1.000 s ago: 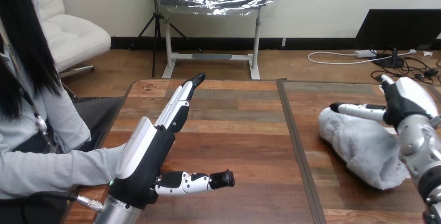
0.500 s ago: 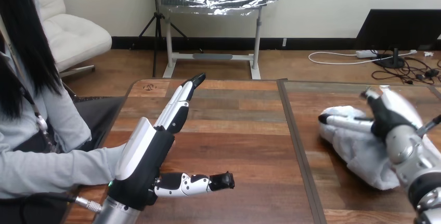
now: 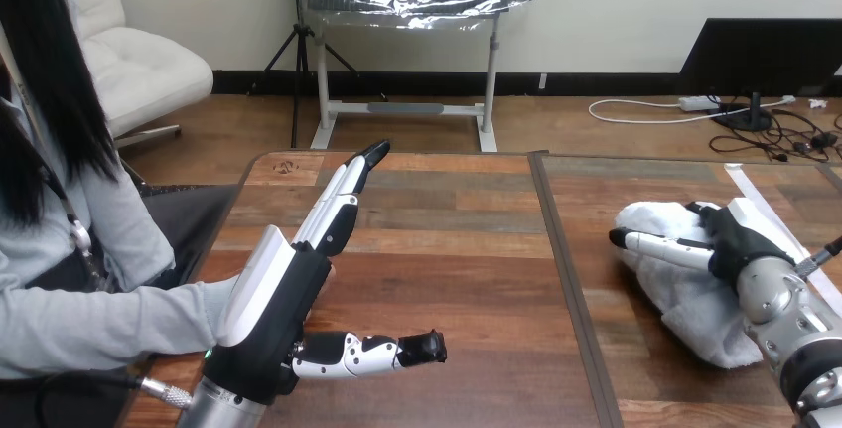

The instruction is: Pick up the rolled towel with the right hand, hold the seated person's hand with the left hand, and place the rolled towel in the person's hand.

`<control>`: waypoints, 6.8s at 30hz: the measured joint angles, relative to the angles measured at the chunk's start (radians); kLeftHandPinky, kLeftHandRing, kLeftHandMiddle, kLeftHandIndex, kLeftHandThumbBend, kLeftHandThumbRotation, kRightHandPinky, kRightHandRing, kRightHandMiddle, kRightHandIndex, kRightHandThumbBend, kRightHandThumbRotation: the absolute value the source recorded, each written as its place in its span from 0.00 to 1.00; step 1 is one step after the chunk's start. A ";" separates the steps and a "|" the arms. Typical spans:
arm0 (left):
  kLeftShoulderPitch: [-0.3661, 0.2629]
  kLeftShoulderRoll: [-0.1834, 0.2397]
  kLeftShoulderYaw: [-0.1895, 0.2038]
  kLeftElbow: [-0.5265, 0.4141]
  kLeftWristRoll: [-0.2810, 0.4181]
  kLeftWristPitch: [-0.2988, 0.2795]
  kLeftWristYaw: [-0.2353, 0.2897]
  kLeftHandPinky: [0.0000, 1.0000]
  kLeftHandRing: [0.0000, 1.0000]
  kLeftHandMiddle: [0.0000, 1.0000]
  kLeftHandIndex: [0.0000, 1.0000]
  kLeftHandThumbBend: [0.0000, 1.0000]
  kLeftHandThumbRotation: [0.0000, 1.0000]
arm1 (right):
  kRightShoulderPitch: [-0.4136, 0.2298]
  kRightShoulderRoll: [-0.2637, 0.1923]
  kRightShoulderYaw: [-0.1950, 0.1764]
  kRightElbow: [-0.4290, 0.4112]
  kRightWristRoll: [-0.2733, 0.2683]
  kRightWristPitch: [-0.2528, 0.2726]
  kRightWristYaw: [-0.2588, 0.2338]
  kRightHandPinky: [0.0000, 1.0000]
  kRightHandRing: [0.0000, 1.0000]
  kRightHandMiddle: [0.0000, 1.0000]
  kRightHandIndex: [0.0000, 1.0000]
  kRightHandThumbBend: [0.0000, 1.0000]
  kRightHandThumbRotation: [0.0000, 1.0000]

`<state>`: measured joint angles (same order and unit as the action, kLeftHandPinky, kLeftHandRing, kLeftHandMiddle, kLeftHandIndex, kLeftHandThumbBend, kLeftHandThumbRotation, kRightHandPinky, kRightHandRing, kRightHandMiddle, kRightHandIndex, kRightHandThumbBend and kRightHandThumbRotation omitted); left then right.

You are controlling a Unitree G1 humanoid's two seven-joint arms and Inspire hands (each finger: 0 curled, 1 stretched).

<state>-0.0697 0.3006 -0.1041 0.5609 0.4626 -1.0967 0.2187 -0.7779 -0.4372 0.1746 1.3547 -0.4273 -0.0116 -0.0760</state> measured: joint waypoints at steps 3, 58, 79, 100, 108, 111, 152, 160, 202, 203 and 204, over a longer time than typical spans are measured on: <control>0.003 0.000 0.000 -0.008 -0.003 0.000 -0.002 0.98 1.00 1.00 1.00 1.00 0.59 | 0.000 0.000 0.005 0.000 -0.004 0.003 0.000 0.72 0.87 0.92 0.94 0.97 0.71; 0.048 0.011 0.014 -0.076 -0.031 0.004 -0.023 0.94 0.98 1.00 1.00 1.00 0.60 | 0.015 0.015 -0.010 -0.017 0.029 0.029 -0.007 0.42 0.57 0.64 0.61 0.89 0.04; 0.055 0.014 0.040 -0.088 -0.033 0.004 -0.039 0.93 0.97 1.00 1.00 1.00 0.61 | 0.019 0.017 -0.081 -0.020 0.124 -0.014 0.015 0.34 0.45 0.55 0.49 0.83 0.00; 0.055 0.014 0.044 -0.088 -0.033 0.004 -0.044 0.91 0.97 1.00 1.00 1.00 0.61 | 0.072 0.057 -0.185 -0.023 0.240 -0.181 -0.032 0.39 0.45 0.51 0.48 0.80 0.00; 0.055 0.014 0.044 -0.088 -0.033 0.004 -0.053 0.90 0.96 1.00 1.00 1.00 0.57 | 0.096 0.093 -0.234 -0.037 0.309 -0.264 -0.038 0.34 0.41 0.51 0.48 0.79 0.00; 0.055 0.014 0.044 -0.089 -0.033 0.004 -0.055 0.90 0.96 1.00 0.99 1.00 0.55 | 0.105 0.110 -0.248 -0.043 0.327 -0.292 -0.037 0.33 0.39 0.51 0.47 0.79 0.00; 0.076 0.098 0.135 -0.261 0.089 0.105 -0.043 0.73 0.83 0.87 0.86 1.00 0.28 | 0.161 0.250 -0.346 -0.129 0.446 -0.681 -0.045 0.27 0.32 0.41 0.40 0.71 0.00; 0.083 0.113 0.161 -0.318 0.100 0.133 -0.033 0.71 0.78 0.82 0.81 1.00 0.27 | 0.161 0.260 -0.354 -0.129 0.459 -0.687 -0.038 0.26 0.32 0.40 0.40 0.70 0.00; 0.084 0.291 0.193 -0.358 0.036 0.312 -0.225 0.71 0.77 0.79 0.81 1.00 0.20 | 0.161 0.285 -0.376 -0.129 0.465 -0.694 -0.034 0.26 0.30 0.39 0.40 0.70 0.00; 0.080 0.295 0.192 -0.353 0.037 0.316 -0.231 0.71 0.77 0.79 0.81 1.00 0.20 | 0.161 0.285 -0.377 -0.129 0.465 -0.694 -0.034 0.26 0.30 0.39 0.40 0.71 0.00; 0.077 0.299 0.191 -0.348 0.038 0.319 -0.234 0.71 0.77 0.79 0.81 1.00 0.20 | 0.161 0.285 -0.377 -0.129 0.465 -0.694 -0.034 0.26 0.30 0.39 0.40 0.71 0.00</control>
<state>0.0072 0.5992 0.0867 0.2130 0.5009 -0.7780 -0.0155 -0.6165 -0.1524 -0.2023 1.2262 0.0381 -0.7057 -0.1103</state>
